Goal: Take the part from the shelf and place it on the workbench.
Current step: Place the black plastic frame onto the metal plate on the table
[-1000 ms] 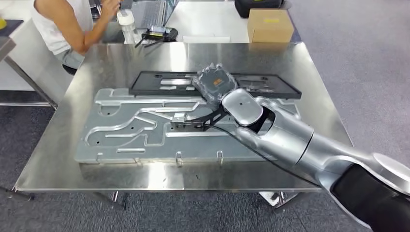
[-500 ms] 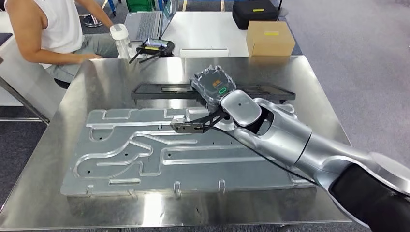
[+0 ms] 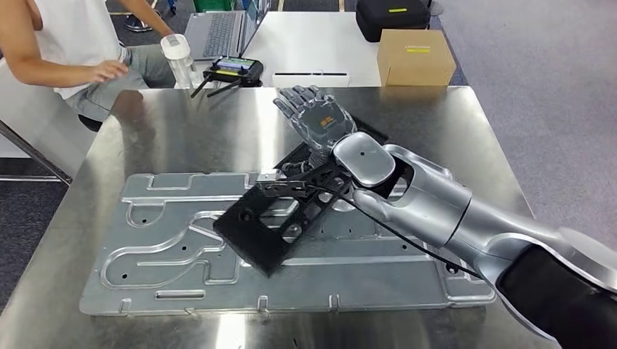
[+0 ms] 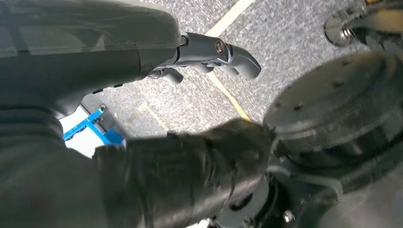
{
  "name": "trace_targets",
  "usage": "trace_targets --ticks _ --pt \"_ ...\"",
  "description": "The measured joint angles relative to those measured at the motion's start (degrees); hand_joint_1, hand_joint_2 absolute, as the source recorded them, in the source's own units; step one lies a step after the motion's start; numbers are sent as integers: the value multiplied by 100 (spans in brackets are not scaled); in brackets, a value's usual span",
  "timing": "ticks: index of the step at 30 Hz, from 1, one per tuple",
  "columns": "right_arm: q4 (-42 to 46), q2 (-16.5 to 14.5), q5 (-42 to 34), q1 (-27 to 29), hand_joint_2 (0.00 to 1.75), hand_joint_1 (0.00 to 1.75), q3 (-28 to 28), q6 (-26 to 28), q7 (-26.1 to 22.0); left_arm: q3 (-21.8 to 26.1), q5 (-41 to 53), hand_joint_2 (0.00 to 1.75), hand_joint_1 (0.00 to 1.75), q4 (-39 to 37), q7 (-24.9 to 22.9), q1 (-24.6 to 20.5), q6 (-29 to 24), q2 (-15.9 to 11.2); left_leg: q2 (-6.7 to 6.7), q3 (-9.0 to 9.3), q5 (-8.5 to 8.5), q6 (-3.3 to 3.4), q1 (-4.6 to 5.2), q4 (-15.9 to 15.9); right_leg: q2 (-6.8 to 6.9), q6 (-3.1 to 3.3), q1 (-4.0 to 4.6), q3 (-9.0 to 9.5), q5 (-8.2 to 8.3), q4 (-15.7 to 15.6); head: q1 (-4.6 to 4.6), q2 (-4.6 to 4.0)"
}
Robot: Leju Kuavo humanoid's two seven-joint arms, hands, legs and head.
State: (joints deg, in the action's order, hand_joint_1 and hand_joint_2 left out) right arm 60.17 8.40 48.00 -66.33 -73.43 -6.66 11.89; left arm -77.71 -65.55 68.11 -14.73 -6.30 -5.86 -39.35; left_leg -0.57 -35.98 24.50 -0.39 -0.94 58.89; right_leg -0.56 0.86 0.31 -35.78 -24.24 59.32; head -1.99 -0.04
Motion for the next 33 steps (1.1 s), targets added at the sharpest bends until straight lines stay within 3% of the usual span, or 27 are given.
trace_targets --ticks 2,5,6,7,8,10,12,16,18,20,21,22,23,25,27,28,31,32,33 --pt "-1 0 -1 -15 0 0 8 3 5 -2 -2 0 0 1 1 0 0 1 15 -68 181 -52 -5 182 9 54 -32 23 36 -66 -9 0" --pt "-2 -4 -25 -13 0 0 10 10 7 -2 -11 0 0 0 2 -4 -13 -1 27 -423 737 -122 -16 1155 16 94 -44 8 65 -77 -27 0" --pt "-2 -4 -44 -1 0 0 9 17 7 -2 -21 0 0 0 2 -3 -17 0 27 -509 832 -137 -19 1415 16 94 -43 -12 67 -59 -27 0" --pt "-1 -3 -72 12 0 0 11 38 14 -2 -36 0 0 0 4 -1 -20 1 27 -509 832 -146 -22 1493 17 94 -43 -35 69 -34 -27 0" --pt "2 -3 -100 21 0 0 19 71 29 -2 -50 0 0 0 7 1 -26 1 28 -398 733 -150 -25 1348 17 92 -45 -60 71 -6 -28 0" --pt "19 -1 -150 29 0 0 53 154 63 1 -70 0 0 0 15 -5 -40 1 26 29 467 -142 -27 644 17 79 -46 -105 78 51 -28 0" --pt "43 4 -171 25 0 0 102 203 78 4 -75 0 0 0 23 -12 -46 0 17 299 341 -98 0 144 13 35 -32 -145 105 87 -25 0" --pt "75 29 -188 34 0 0 151 270 136 5 -98 0 0 0 35 -17 -64 4 30 252 214 53 10 49 -3 -115 -25 -212 137 97 -22 0" --pt "156 86 -229 55 0 0 206 387 258 9 -154 0 0 0 48 -20 -124 8 56 175 114 143 -14 17 2 -166 -36 -358 -198 436 -8 0" --pt "315 159 -314 115 0 0 303 509 405 13 -230 0 0 0 66 -12 -211 11 72 67 31 193 -8 16 12 -205 -52 -588 -711 1161 8 0" --pt "415 203 -379 159 0 0 356 548 477 14 -266 0 0 0 77 -6 -255 16 77 10 -11 198 -5 18 13 -220 -57 -656 -872 1482 9 0" --pt "535 254 -463 212 0 0 412 565 551 14 -303 44 0 0 87 0 -298 22 80 -45 -53 196 -4 19 14 -229 -60 -637 -913 1635 9 0" --pt "674 314 -558 271 0 0 475 571 625 15 -338 87 0 0 96 6 -341 31 80 -98 -95 191 -4 20 14 -228 -63 -514 -848 1578 10 0" --pt "1042 455 -797 402 0 0 670 585 767 19 -400 175 0 2 105 21 -425 48 73 -191 -178 163 -3 22 18 -193 -63 16 -605 918 12 0" --pt "1479 596 -1101 572 0 0 946 643 855 28 -457 175 0 6 115 40 -506 59 66 -241 -258 107 5 15 26 -137 -29 495 -499 192 3 0" --pt "1706 674 -1263 684 0 0 1092 687 874 35 -486 175 0 8 124 47 -550 62 65 -242 -298 72 5 1 29 -111 -10 596 -495 -7 5 0" --pt "2443 933 -1572 1166 0 0 1463 802 890 71 -593 175 0 18 161 80 -708 75 52 -237 -376 -39 -21 -54 43 -19 7 566 -374 -151 22 0" --pt "2705 1014 -1600 1356 0 0 1572 826 895 84 -628 175 0 29 176 98 -756 83 50 -277 -255 -66 -30 21 51 26 -3 543 -310 -179 17 0" --pt "2953 1081 -1609 1538 0 0 1681 845 898 94 -662 175 0 40 189 115 -797 89 49 -342 -25 -89 -36 209 58 68 -20 504 -239 -205 11 0"
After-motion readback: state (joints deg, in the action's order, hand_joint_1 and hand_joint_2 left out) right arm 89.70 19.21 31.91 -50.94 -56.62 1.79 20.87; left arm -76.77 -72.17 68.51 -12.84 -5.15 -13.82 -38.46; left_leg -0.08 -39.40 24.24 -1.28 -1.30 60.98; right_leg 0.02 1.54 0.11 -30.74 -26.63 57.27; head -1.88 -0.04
